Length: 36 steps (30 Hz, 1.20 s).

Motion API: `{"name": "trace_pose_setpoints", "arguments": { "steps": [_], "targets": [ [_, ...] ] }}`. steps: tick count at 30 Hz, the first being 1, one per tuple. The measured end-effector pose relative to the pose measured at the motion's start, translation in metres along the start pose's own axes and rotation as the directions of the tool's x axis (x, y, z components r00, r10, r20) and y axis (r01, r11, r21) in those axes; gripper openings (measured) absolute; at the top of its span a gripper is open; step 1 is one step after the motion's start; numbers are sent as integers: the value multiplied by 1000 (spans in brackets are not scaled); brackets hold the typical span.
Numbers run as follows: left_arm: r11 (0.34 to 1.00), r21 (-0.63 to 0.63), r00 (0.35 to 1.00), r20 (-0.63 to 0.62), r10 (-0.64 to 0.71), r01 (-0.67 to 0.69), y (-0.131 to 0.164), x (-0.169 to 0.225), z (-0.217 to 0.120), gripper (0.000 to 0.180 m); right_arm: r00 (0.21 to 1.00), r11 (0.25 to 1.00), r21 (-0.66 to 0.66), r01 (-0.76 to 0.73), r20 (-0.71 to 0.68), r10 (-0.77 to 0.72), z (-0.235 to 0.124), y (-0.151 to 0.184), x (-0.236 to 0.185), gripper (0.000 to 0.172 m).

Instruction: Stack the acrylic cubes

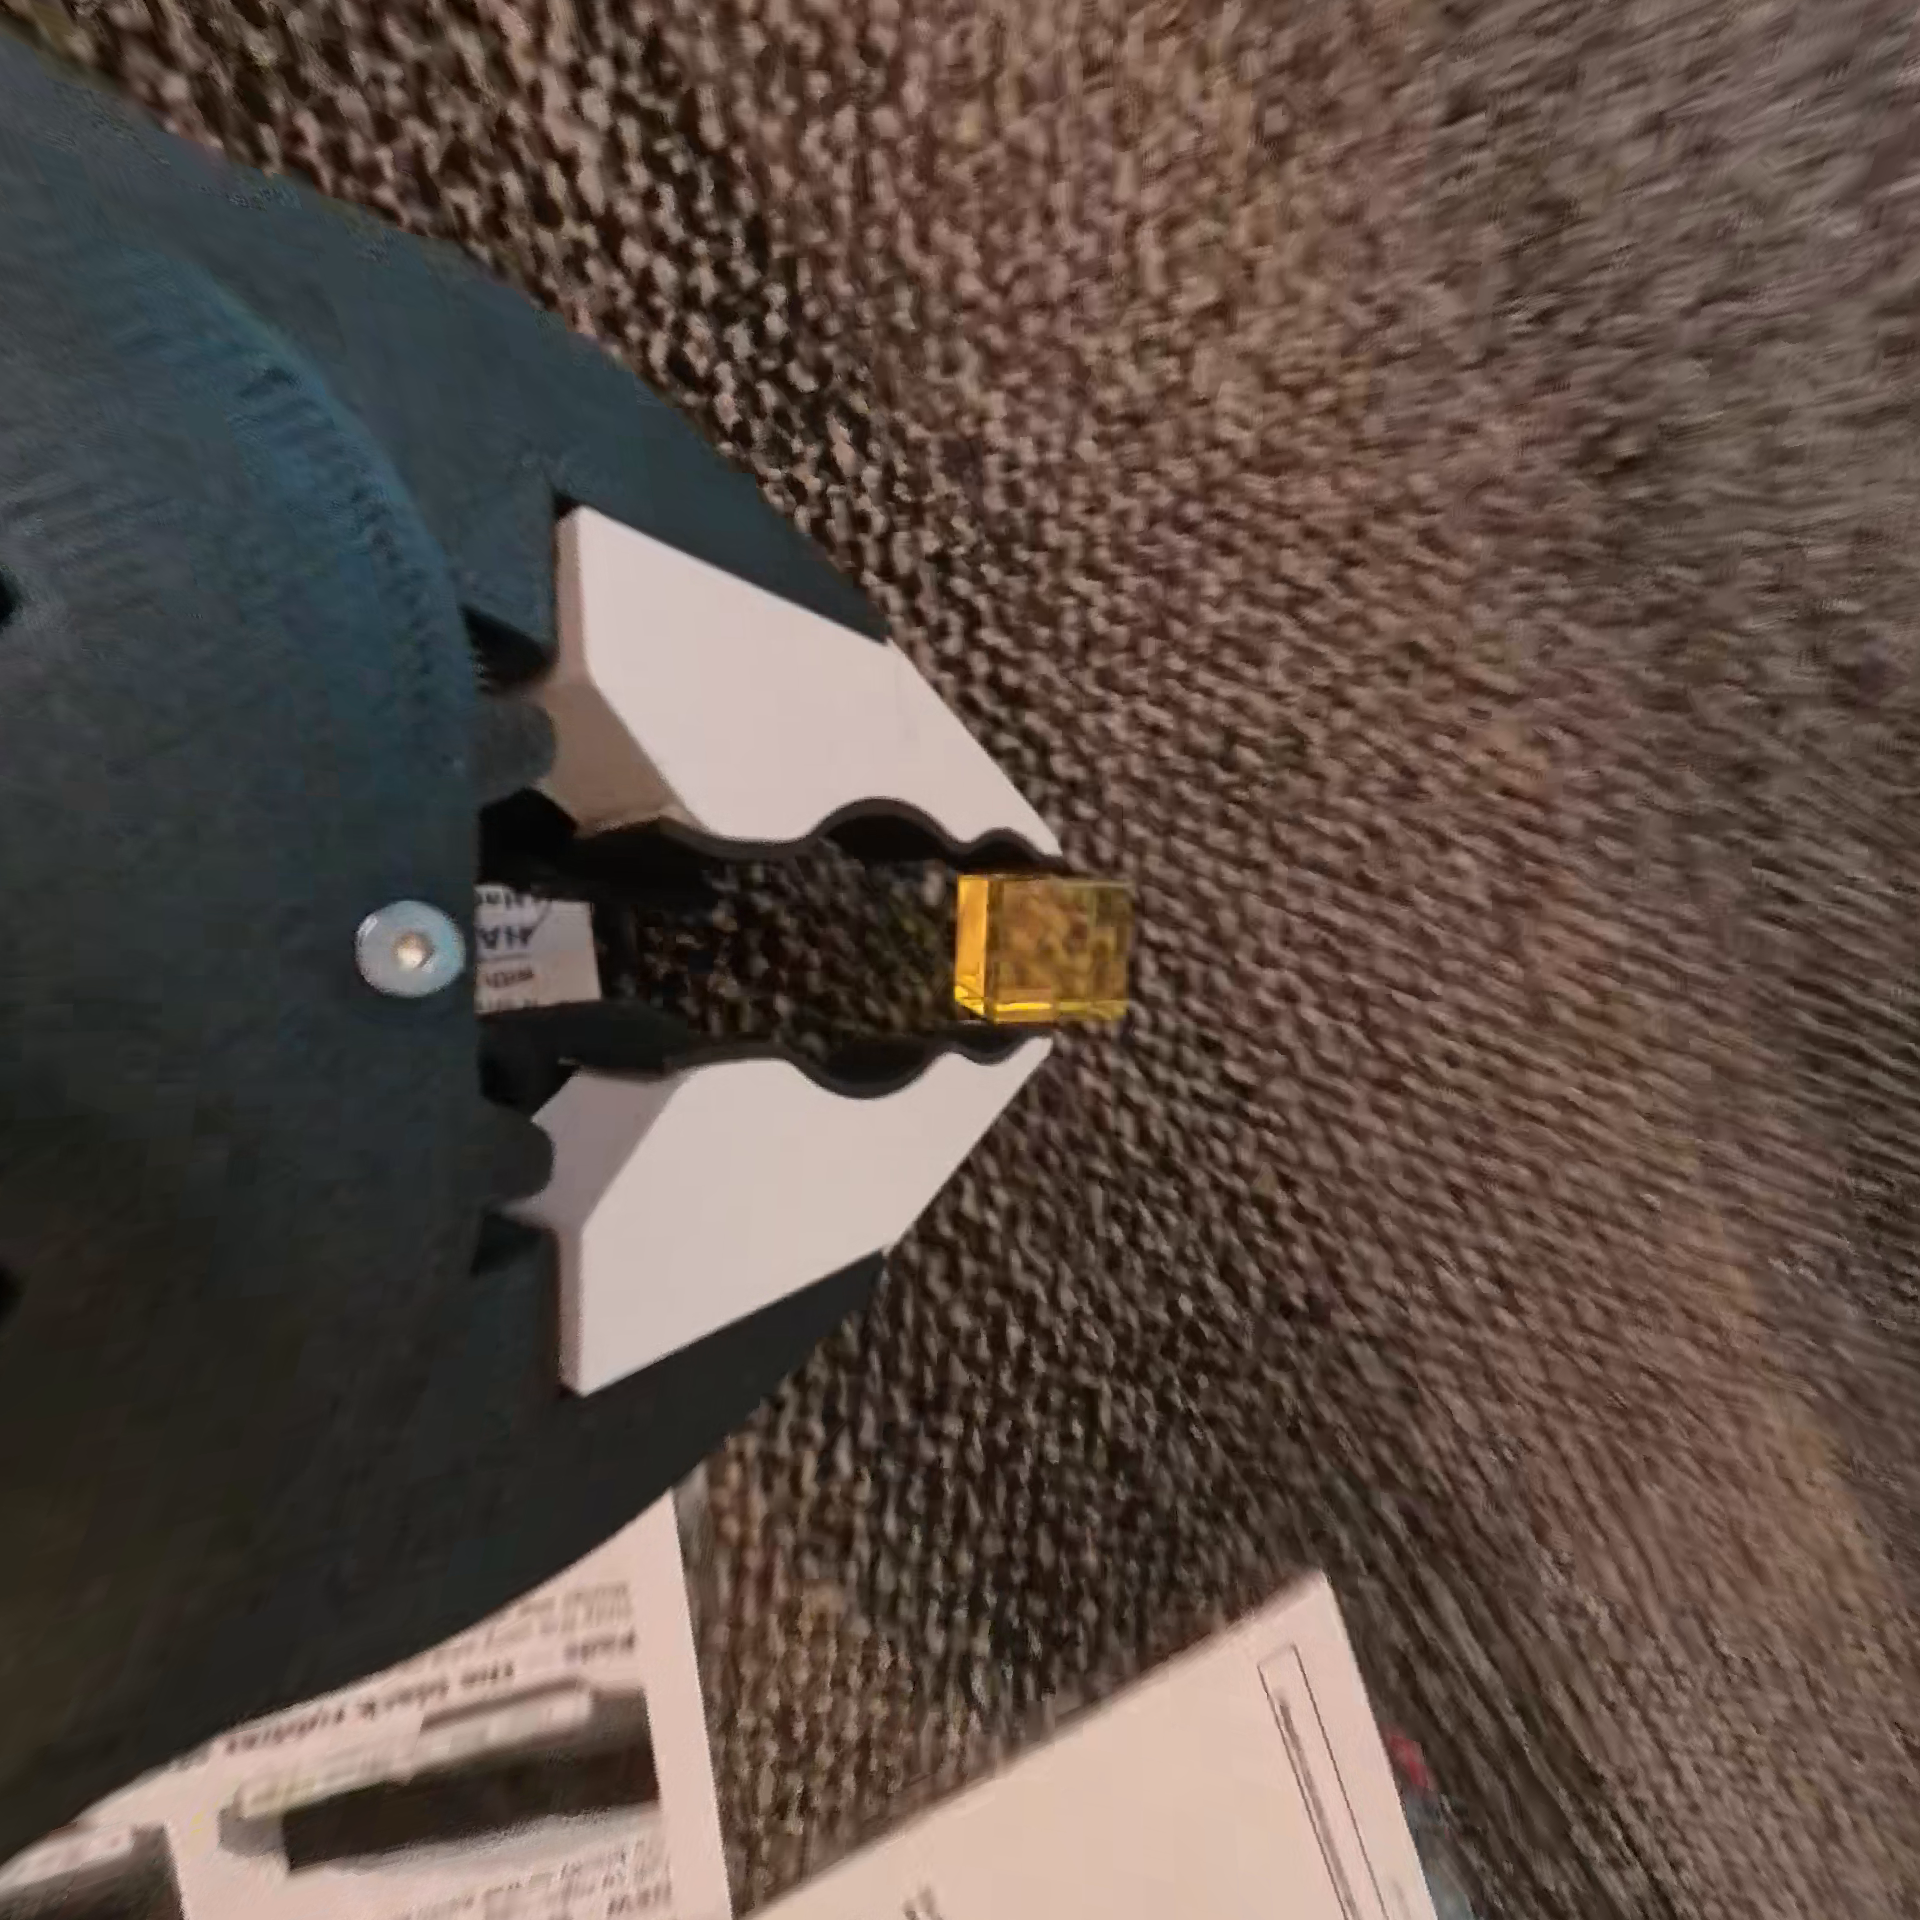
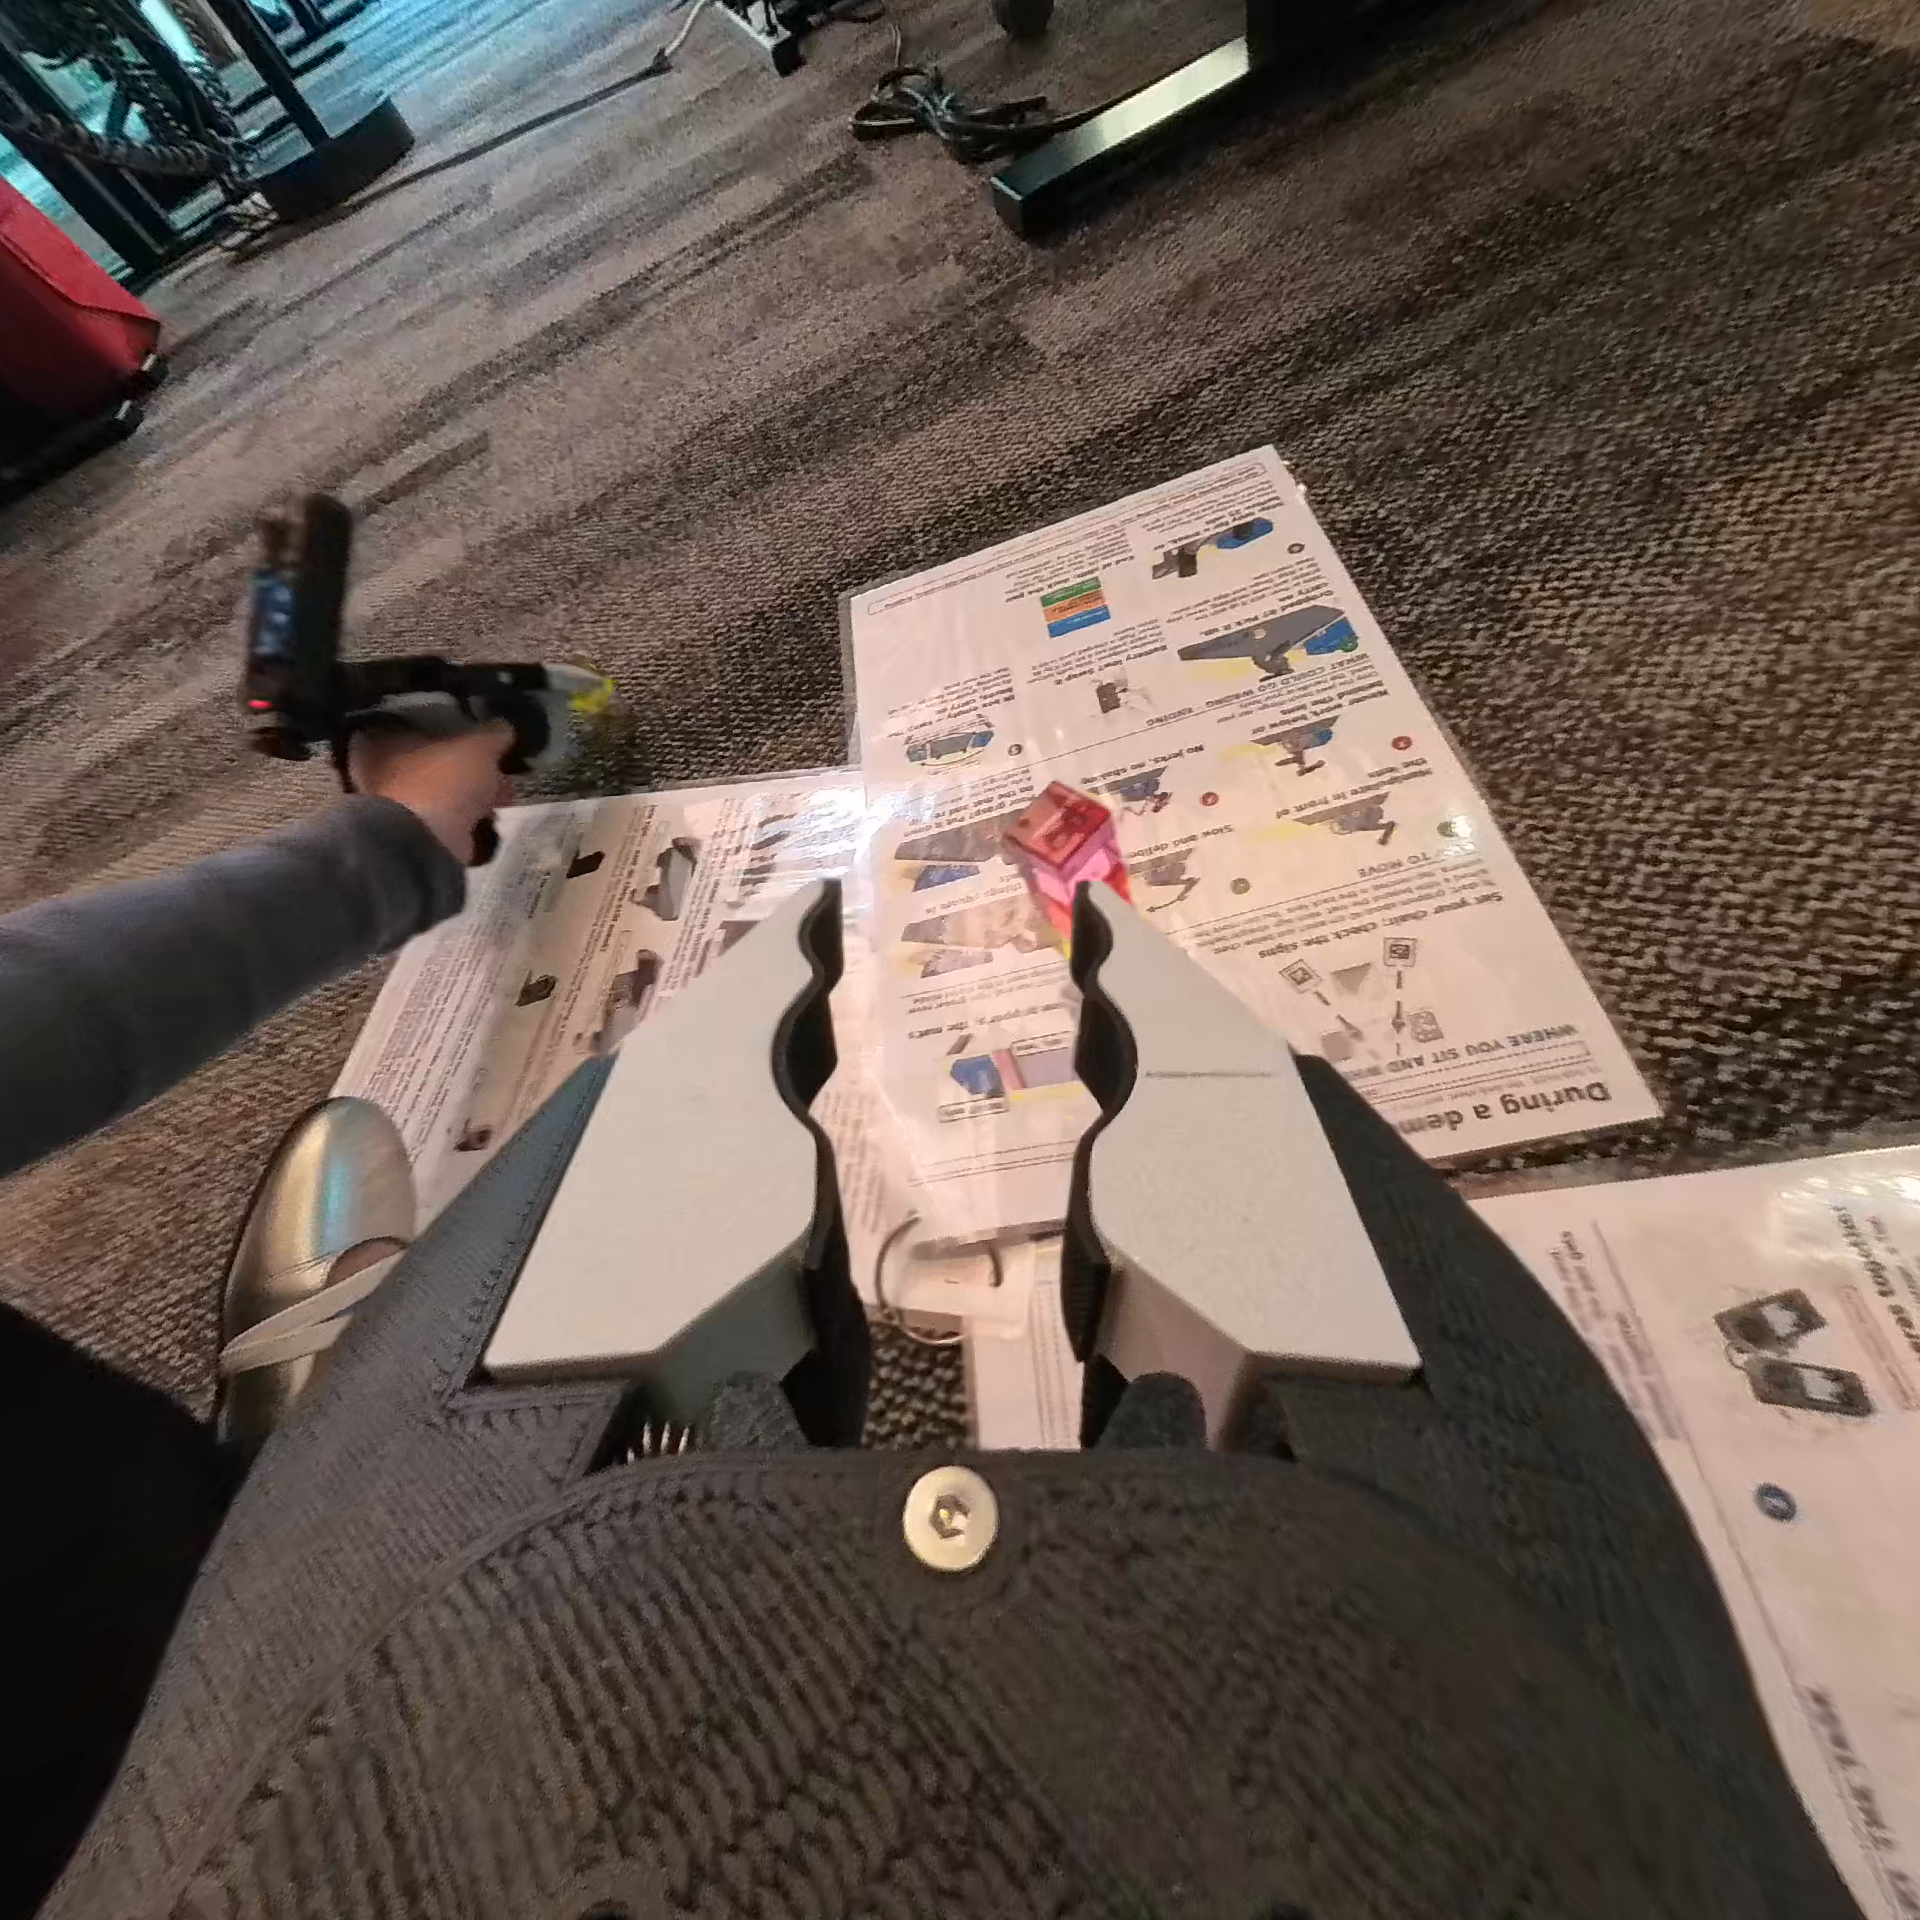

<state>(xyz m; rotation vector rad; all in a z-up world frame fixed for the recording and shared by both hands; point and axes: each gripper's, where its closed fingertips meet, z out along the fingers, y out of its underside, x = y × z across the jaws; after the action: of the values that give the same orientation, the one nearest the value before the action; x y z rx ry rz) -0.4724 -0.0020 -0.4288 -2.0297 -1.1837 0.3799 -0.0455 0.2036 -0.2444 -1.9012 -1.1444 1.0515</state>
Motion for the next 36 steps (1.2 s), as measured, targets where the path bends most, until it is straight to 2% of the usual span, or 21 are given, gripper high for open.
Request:
{"name": "trace_pose_setpoints", "arguments": {
  "steps": [2, 4, 6, 8, 10, 12, 14, 15, 16, 19, 21, 22, 23, 25, 27, 29, 34, 36],
  "targets": [
    [994, 102, 996, -77, 45, -37, -33, 25, -19, 27, 999, 1000, 13, 11, -39, -11, -1, -5, 12, 41],
    [978, 186, 977, -172, 125, -93, -73, 67, -46, 27, 996, 999, 32, 9, -86, -6, -4, -11, 27, 38],
    [956, 251, 928, -297, 223, -149, -107, 126, -81, 27, 994, 998, 68, -19, -104, 26, -9, -17, 38, 36],
    [943, 267, 843, -443, 305, -200, -122, 192, -121, 27, 992, 993, 100, -56, -109, 67, -15, -21, 47, 35],
    [938, 242, 744, -572, 344, -247, -118, 255, -161, 27, 988, 989, 124, -83, -119, 98, -20, -23, 55, 33],
    [944, 204, 646, -690, 327, -260, -99, 308, -200, 27, 984, 984, 140, -111, -121, 129, -23, -23, 61, 33],
    [937, 167, 552, -770, 319, -308, -65, 348, -232, 27, 980, 976, 155, -150, -109, 168, -25, -22, 65, 32],
    [917, 176, 490, -801, 344, -357, -46, 363, -246, 27, 978, 972, 163, -169, -95, 186, -25, -22, 65, 31],
    [883, 211, 398, -831, 388, -420, -26, 377, -259, 27, 976, 968, 171, -185, -81, 201, -25, -22, 65, 31],
    [761, 245, 274, -831, 484, -600, 14, 390, -262, 27, 973, 959, 185, -213, -52, 226, -26, -23, 61, 31],
    [715, 288, 144, -867, 477, -637, 26, 403, -269, 27, 972, 956, 193, -219, -40, 231, -27, -26, 60, 31],
    [679, 323, 59, -878, 475, -659, 30, 410, -274, 27, 971, 954, 201, -224, -35, 236, -28, -28, 60, 30],
    [631, 374, -26, -872, 489, -680, 32, 415, -276, 27, 970, 950, 210, -230, -30, 241, -29, -30, 60, 30],
    [486, 447, -131, -822, 554, -751, 35, 418, -262, 27, 967, 944, 226, -241, -25, 253, -32, -33, 62, 30],
    [359, 493, -240, -792, 561, -793, 41, 418, -249, 27, 964, 937, 242, -253, -26, 266, -35, -35, 66, 30],
    [289, 488, -291, -801, 523, -823, 46, 417, -238, 27, 958, 927, 263, -269, -23, 285, -40, -37, 69, 29],
    [223, 502, -361, -809, 464, -836, 55, 424, -225, 27, 946, 905, 295, -307, -5, 323, -45, -41, 76, 28],
    [146, 511, -390, -784, 483, -847, 58, 422, -217, 26, 941, 901, 288, -326, 5, 338, -42, -38, 76, 28]
  ]
}}
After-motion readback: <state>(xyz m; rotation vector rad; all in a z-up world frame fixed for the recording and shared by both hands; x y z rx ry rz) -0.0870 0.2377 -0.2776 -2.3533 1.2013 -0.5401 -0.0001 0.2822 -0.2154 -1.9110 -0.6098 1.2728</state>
